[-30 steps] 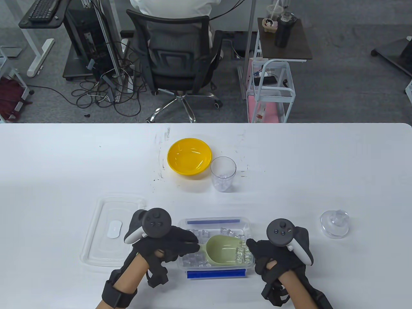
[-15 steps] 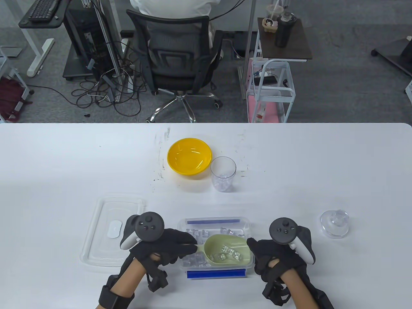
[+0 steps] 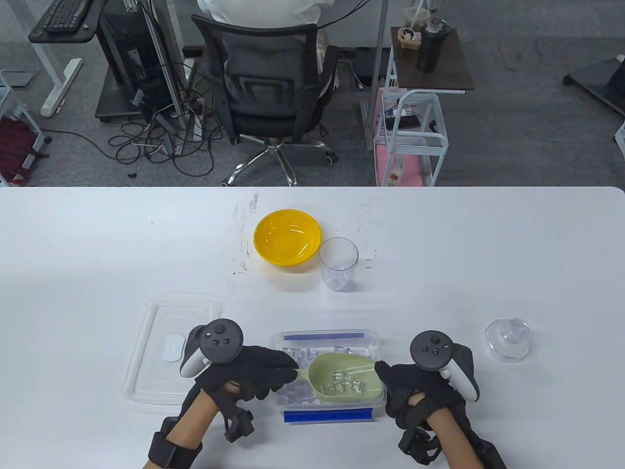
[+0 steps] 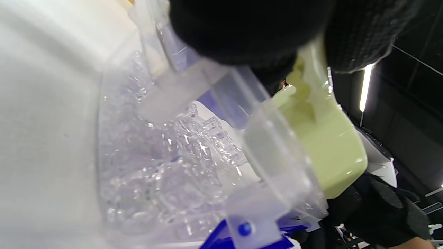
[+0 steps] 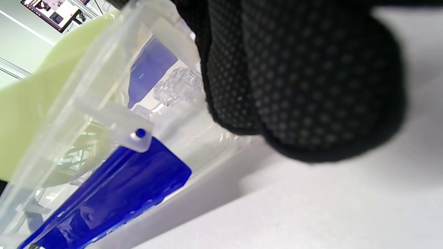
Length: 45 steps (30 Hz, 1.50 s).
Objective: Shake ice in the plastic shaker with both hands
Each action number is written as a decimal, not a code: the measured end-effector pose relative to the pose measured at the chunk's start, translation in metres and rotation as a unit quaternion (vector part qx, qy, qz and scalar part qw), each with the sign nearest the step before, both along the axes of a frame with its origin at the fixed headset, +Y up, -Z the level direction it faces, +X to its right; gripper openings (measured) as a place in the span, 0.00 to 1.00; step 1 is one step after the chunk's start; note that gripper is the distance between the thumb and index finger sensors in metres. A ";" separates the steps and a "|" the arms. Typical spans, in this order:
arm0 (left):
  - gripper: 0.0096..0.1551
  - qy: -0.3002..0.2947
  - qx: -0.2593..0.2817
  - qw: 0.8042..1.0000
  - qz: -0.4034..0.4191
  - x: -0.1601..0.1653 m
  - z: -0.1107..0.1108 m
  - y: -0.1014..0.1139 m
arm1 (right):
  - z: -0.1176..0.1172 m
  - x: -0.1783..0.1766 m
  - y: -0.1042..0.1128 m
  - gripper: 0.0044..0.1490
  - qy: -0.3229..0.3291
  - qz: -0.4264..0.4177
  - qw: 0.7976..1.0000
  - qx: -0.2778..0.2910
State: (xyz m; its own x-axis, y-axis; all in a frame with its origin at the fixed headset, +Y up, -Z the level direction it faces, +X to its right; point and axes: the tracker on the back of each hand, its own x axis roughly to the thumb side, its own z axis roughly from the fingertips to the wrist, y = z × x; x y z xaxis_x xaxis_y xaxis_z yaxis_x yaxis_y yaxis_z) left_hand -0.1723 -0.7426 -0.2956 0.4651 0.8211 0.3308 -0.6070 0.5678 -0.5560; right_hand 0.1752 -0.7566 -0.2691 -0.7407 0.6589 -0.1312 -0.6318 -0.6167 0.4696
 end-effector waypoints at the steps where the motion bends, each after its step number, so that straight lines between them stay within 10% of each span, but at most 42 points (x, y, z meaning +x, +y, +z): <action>1: 0.30 -0.004 -0.005 1.000 -0.002 0.000 -0.001 0.001 | 0.000 0.000 0.000 0.54 0.001 -0.003 1.000 -0.002; 14: 0.30 0.015 -0.006 1.000 0.000 -0.012 -0.007 0.009 | 0.000 -0.001 -0.002 0.55 0.010 -0.015 1.000 -0.010; 24: 0.30 0.150 0.081 0.985 0.034 -0.036 -0.033 0.063 | 0.000 -0.001 -0.003 0.55 0.012 -0.015 1.000 -0.009; 34: 0.30 0.235 0.354 0.884 -0.195 -0.003 -0.057 0.129 | -0.001 -0.002 -0.003 0.55 0.012 -0.013 1.000 -0.009; 45: 0.30 0.167 0.467 0.797 -0.343 0.036 -0.073 0.155 | 0.000 -0.002 -0.003 0.55 0.010 -0.009 1.000 -0.006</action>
State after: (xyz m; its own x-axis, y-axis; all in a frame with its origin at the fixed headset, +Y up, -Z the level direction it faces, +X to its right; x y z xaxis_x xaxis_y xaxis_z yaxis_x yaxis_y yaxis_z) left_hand -0.1359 -0.5877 -0.3687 0.8889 -0.1982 0.4131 0.0002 0.9018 0.4322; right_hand 0.1727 -0.7594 -0.2691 -0.7317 0.6702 -0.1238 -0.6326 -0.6002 0.4895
